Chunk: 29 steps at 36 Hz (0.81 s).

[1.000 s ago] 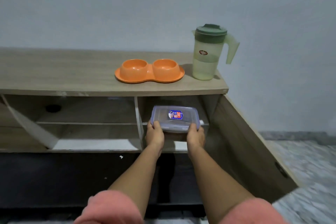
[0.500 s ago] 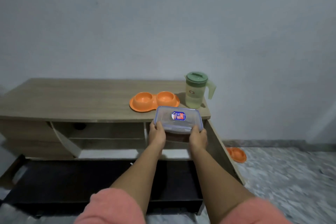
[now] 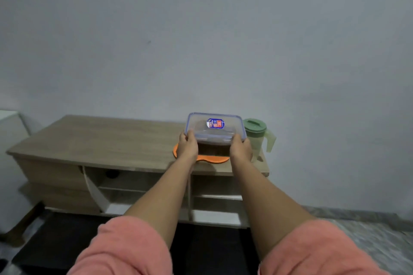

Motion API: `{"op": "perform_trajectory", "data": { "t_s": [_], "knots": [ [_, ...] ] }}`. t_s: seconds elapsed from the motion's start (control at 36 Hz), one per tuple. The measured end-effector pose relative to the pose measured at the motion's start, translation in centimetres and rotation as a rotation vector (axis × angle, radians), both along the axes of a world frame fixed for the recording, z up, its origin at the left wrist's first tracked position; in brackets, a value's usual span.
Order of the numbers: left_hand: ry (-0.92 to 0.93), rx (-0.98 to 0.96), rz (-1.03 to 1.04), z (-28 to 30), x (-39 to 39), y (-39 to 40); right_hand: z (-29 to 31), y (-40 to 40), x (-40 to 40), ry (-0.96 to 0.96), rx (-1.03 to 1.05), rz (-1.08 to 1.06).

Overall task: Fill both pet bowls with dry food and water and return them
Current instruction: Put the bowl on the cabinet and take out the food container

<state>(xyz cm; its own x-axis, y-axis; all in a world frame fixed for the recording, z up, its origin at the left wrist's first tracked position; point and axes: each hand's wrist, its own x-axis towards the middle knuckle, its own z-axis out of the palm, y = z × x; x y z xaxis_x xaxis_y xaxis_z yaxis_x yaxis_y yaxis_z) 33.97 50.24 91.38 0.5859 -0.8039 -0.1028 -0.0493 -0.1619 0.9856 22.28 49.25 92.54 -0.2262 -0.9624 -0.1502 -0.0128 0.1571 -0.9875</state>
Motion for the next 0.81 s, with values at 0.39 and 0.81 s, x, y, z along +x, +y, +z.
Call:
{"op": "perform_trajectory", "data": {
  "t_s": [0.39,0.81],
  "knots": [
    [-0.124,0.033,-0.159,-0.1,11.4,-11.4,-0.6,-11.2,9.2,0.081,0.007,-0.054],
    [-0.029,0.142,-0.209,-5.8,13.8,-23.3,-5.9,-23.3,11.5,0.074,0.12,-0.102]
  ]
}}
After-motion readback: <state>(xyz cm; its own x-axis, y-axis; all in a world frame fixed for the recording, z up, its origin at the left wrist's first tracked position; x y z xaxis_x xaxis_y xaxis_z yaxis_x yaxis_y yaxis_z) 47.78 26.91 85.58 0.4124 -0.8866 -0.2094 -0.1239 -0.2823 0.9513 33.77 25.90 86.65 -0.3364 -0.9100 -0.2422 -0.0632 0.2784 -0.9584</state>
